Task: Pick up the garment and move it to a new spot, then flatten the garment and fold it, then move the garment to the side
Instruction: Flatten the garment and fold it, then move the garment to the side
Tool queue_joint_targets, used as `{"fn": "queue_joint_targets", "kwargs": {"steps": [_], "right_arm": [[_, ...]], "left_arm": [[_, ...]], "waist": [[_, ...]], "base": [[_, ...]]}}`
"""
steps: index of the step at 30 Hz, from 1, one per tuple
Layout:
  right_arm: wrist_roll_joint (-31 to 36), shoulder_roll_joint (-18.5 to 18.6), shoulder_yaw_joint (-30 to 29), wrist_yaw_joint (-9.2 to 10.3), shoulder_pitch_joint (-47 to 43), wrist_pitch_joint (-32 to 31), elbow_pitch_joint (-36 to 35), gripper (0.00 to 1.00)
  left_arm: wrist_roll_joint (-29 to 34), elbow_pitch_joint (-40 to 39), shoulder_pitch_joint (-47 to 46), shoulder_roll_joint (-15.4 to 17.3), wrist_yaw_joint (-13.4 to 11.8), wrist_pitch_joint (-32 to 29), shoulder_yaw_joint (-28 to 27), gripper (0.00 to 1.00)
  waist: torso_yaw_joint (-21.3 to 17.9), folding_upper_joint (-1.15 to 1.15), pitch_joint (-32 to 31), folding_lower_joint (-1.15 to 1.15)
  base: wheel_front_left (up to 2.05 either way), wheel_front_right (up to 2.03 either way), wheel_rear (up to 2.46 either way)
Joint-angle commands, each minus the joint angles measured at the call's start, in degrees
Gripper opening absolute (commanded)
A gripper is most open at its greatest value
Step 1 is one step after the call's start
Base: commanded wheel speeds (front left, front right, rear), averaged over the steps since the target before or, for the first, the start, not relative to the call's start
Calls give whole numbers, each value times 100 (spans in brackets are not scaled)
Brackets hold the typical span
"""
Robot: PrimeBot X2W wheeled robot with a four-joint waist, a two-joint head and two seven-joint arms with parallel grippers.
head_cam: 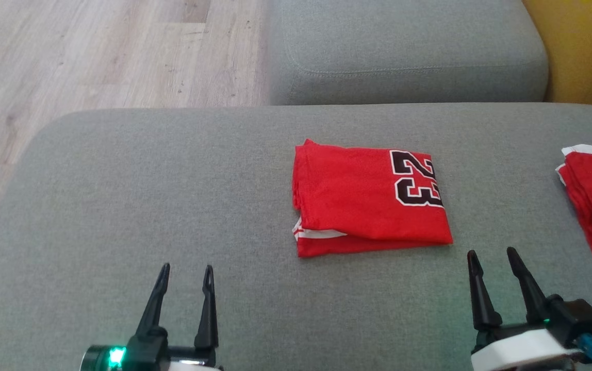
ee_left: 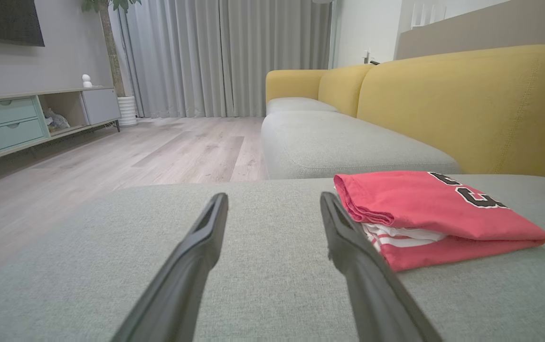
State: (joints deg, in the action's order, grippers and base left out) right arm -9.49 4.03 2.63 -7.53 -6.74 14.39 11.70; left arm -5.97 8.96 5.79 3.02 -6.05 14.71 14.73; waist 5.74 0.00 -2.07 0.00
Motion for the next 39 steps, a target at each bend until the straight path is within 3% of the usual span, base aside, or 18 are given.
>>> {"fn": "queue_joint_targets", "kwargs": {"steps": [1, 16, 21, 28, 39], "right_arm": [[52, 12, 140, 4, 97, 61, -159, 100], [111, 1, 135, 4, 79, 61, -56, 100], [-8, -57, -53, 4, 303, 61, 432, 100], [-227, -1, 0, 4, 1225, 41, 1288, 100], [-518, 400, 46, 4, 3220, -1160, 2763, 100]], "left_arm": [[40, -169, -112, -13, -13, 29, -205, 100], [92, -173, -71, -13, 0, 29, -238, 100], [140, -257, -114, -14, -59, 29, -208, 100], [192, -456, -332, -14, -154, 29, -19, 100], [159, -578, -864, -14, -376, 29, 443, 100]], "waist": [[-9, 0, -7, 0], [-30, 0, 16, 0], [-36, 0, 198, 0], [-9, 0, 677, 0], [223, 0, 1370, 0]], "base": [[0, 0, 0], [0, 0, 0], [0, 0, 0], [0, 0, 0], [0, 0, 0]]}}
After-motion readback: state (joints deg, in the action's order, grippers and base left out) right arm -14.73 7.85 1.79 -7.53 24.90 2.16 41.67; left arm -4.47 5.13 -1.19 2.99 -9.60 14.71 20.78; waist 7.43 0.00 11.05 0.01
